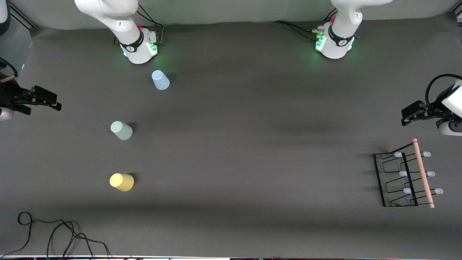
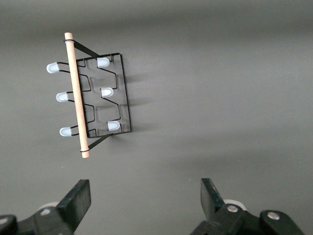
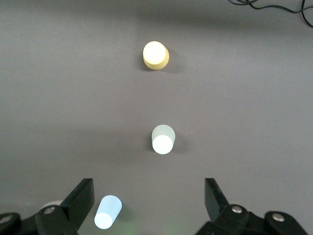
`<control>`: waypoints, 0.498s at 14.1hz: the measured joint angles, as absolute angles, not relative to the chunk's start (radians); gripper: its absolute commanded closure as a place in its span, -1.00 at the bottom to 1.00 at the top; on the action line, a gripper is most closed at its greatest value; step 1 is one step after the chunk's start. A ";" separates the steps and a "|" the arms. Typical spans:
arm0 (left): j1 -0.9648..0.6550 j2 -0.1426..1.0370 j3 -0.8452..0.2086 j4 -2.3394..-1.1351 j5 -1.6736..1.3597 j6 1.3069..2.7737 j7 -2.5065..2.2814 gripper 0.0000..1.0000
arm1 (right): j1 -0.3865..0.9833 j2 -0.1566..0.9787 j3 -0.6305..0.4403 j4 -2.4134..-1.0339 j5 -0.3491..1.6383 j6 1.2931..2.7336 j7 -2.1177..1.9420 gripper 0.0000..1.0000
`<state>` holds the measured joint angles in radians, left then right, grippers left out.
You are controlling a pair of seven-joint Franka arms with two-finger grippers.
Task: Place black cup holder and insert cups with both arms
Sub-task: 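Reach the left gripper down to the wooden rod of the black holder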
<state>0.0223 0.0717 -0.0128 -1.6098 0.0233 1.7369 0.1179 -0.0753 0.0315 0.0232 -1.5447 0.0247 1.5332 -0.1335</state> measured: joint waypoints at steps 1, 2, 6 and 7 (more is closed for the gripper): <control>0.022 0.072 -0.013 -1.610 0.023 1.737 0.118 -1.00 | -0.075 0.031 0.023 -1.545 0.024 1.533 -0.133 -1.00; 0.022 0.072 -0.013 -1.610 0.023 1.737 0.118 -1.00 | -0.075 0.031 0.023 -1.545 0.024 1.533 -0.133 -1.00; 0.038 0.076 -0.012 -1.610 0.025 1.740 0.127 -1.00 | -0.075 0.031 0.023 -1.545 0.023 1.533 -0.133 -1.00; 0.050 0.083 -0.010 -1.610 0.025 1.746 0.143 -1.00 | -0.075 0.031 0.023 -1.545 0.023 1.533 -0.133 -1.00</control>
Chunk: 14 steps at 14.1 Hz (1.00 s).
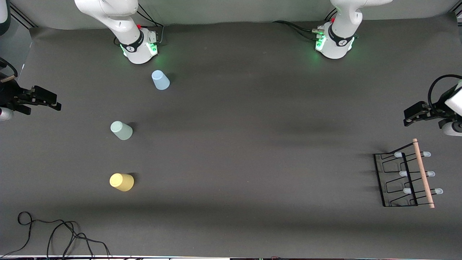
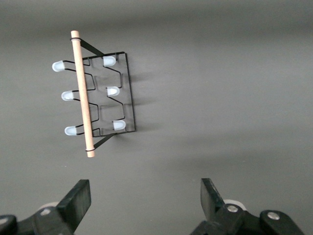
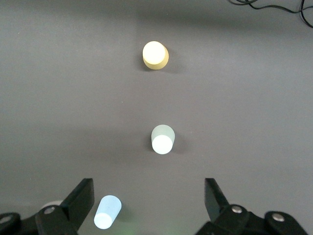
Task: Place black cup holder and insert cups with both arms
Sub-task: 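Reach the left gripper down to the wooden rod of the black holder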
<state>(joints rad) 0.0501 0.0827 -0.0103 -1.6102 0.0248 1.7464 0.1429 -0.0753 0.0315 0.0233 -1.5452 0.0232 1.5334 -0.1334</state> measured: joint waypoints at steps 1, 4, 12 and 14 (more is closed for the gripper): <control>0.064 0.093 -0.010 -1.611 0.025 1.764 0.160 -1.00 | -0.075 0.032 0.023 -1.546 0.023 1.533 -0.133 -1.00; 0.134 0.154 -0.007 -1.614 0.028 1.829 0.225 -1.00 | -0.075 0.032 0.023 -1.546 0.022 1.534 -0.133 -1.00; 0.210 0.440 -0.012 -1.610 0.035 2.088 0.296 -0.80 | -0.071 0.032 0.027 -1.554 0.022 1.551 -0.133 -1.00; 0.212 0.488 -0.012 -1.603 0.036 2.135 0.296 -0.65 | -0.069 0.032 0.031 -1.560 0.022 1.569 -0.133 -1.00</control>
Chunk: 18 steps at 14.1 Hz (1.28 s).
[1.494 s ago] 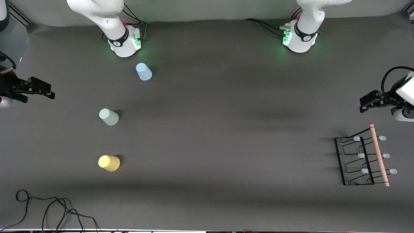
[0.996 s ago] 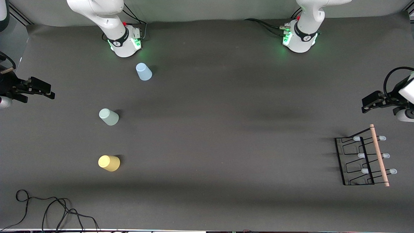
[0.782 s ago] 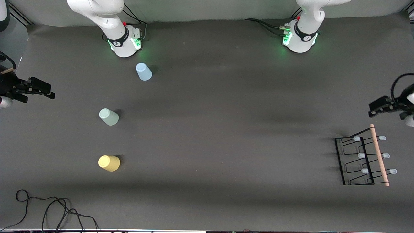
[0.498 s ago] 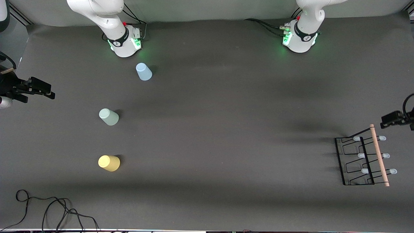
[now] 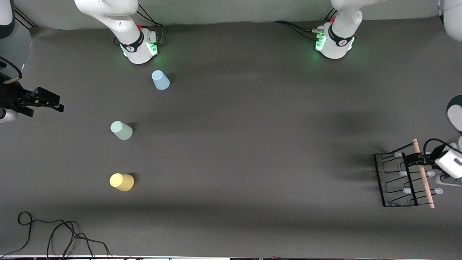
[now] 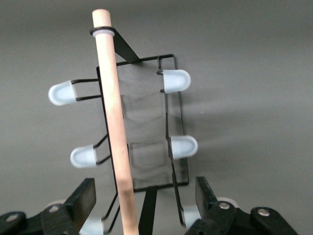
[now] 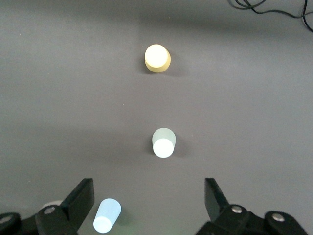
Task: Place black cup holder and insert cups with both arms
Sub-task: 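Reach the left gripper down to the wooden rod of the black holder, then grasp the rod and carry the holder toward the table middle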
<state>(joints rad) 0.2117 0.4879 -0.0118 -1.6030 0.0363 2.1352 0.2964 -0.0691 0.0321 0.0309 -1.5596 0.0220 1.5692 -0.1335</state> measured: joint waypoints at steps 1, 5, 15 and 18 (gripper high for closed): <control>0.214 0.502 -0.011 -1.598 0.038 2.138 0.297 -0.51 | -0.067 0.033 0.032 -1.560 0.022 1.575 -0.133 -1.00; 0.228 0.532 -0.009 -1.592 0.044 2.173 0.299 1.00 | -0.061 0.035 0.032 -1.574 0.022 1.586 -0.123 -1.00; 0.155 0.450 -0.037 -1.533 0.046 2.061 0.216 1.00 | -0.061 0.039 0.032 -1.613 0.022 1.668 -0.120 -1.00; 0.029 0.393 -0.043 -1.534 0.044 1.990 0.031 1.00 | -0.061 0.037 0.027 -1.621 0.022 1.664 -0.118 -1.00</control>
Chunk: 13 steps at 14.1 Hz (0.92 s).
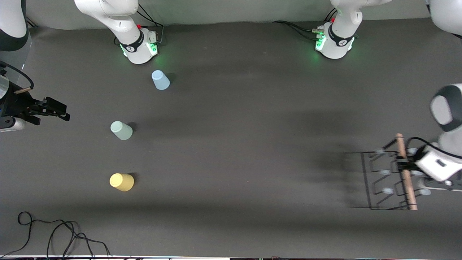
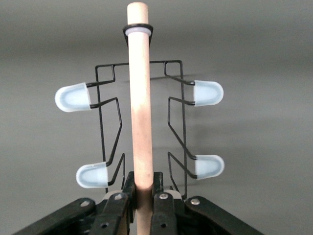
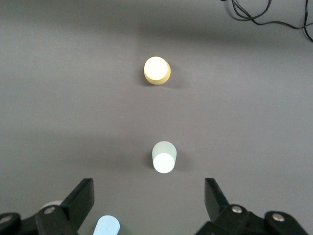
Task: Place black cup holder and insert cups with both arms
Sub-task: 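Grasp the rod and carry the holder toward the table middle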
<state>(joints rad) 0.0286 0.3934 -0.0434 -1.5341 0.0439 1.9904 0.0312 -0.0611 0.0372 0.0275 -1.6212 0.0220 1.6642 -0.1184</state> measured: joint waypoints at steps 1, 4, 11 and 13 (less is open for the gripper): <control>-0.025 0.384 -0.045 -1.534 0.043 1.974 -0.036 1.00 | -0.061 0.036 0.026 -1.622 0.022 1.659 -0.116 -1.00; -0.187 0.376 -0.048 -1.522 -0.010 1.952 -0.200 1.00 | -0.061 0.032 0.013 -1.623 0.022 1.642 -0.111 -1.00; -0.545 0.446 -0.051 -1.476 -0.069 1.944 -0.623 1.00 | -0.062 0.028 0.005 -1.622 0.022 1.642 -0.111 -1.00; -0.651 0.506 -0.051 -1.432 -0.069 1.947 -0.725 1.00 | -0.061 0.030 0.005 -1.623 0.022 1.642 -0.111 -1.00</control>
